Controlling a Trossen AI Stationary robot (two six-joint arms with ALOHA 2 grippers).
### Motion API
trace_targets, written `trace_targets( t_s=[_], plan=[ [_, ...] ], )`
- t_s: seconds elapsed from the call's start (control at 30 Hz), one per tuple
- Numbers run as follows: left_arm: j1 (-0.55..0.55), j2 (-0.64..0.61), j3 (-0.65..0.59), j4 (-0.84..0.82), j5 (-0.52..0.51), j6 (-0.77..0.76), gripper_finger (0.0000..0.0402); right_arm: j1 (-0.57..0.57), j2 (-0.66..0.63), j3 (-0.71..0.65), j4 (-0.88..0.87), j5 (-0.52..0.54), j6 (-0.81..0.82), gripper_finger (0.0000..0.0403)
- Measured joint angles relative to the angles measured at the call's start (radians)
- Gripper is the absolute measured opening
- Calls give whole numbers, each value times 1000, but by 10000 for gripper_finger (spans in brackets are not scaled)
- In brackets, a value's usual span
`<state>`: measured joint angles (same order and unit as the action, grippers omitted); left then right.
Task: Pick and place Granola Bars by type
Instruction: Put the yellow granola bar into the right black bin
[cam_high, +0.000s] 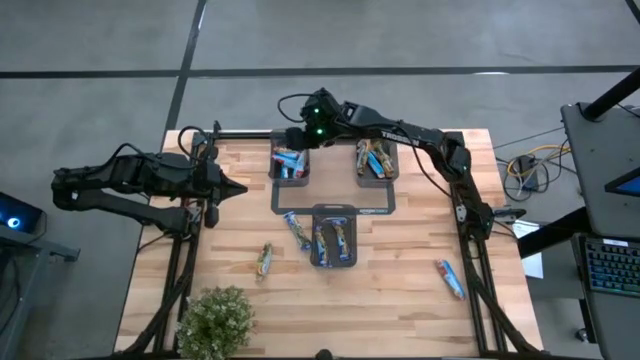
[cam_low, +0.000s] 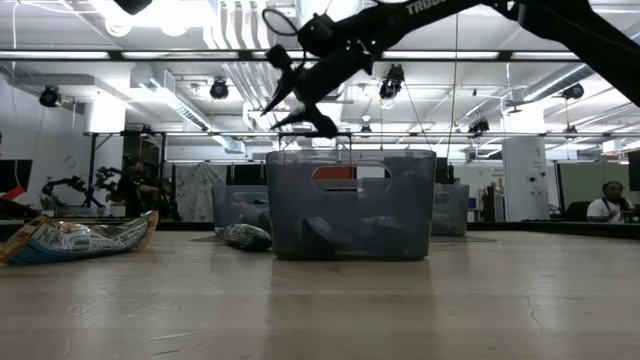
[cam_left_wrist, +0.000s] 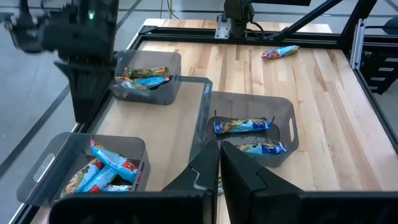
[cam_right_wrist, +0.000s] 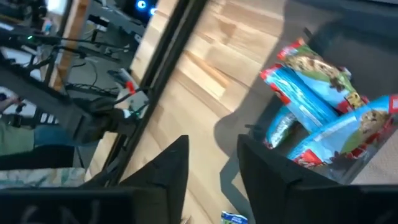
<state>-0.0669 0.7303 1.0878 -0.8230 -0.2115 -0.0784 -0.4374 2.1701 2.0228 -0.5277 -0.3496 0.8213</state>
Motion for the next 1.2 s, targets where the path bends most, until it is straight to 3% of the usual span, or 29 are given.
trace_targets(
  t_s=[0.6, 0.87, 1.2],
  plan=[
    [0, 0, 0, 0, 0, 0, 0, 34, -125, 0, -69, 5, -238, 12],
    [0, 0, 0, 0, 0, -4, 0, 68, -178, -16, -61, 20, -330, 8],
    [0, 0, 0, 0, 0, -5, 0, 93, -384, -147, -74, 70, -454, 8]
  ],
)
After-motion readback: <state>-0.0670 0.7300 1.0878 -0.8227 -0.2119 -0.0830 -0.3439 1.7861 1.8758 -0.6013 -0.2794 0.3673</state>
